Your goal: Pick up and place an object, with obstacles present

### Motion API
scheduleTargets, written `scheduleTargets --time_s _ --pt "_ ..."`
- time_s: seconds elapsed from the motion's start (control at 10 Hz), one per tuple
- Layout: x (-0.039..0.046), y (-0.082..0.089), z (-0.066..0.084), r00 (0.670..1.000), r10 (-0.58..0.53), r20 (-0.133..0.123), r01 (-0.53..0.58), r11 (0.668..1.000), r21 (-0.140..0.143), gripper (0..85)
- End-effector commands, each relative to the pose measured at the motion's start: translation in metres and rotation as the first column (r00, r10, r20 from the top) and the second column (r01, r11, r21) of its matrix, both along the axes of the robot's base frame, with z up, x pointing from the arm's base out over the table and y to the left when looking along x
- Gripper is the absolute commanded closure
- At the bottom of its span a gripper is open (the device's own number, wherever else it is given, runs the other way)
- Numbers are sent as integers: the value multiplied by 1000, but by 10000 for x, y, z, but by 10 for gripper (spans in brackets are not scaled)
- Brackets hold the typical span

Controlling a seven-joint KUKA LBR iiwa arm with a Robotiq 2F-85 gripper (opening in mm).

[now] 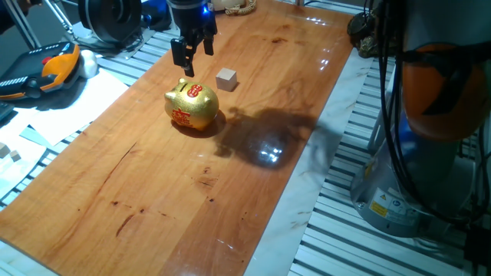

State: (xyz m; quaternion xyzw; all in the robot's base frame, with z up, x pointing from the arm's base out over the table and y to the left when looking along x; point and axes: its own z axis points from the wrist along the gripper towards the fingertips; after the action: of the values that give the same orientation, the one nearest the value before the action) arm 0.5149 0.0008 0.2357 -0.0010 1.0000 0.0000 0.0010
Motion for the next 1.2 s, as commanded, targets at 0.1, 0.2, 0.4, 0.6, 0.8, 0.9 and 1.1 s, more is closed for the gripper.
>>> scheduleTargets --time_s 0.1,0.2,0.4,0.6,0.8,0.9,1.1 --pt "2 7 14 997 -30 -67 32 999 22 850" --pt "-2 25 35 997 -34 -67 35 999 17 850" --pt "-7 31 54 997 -35 -68 37 999 16 850" --pt "0 31 46 997 -36 -63 37 999 14 850" --pt "4 29 43 999 -33 -38 33 999 22 850" --pt "6 28 40 999 -31 -36 32 999 22 850" --pt "17 21 22 999 -28 -38 29 999 25 850"
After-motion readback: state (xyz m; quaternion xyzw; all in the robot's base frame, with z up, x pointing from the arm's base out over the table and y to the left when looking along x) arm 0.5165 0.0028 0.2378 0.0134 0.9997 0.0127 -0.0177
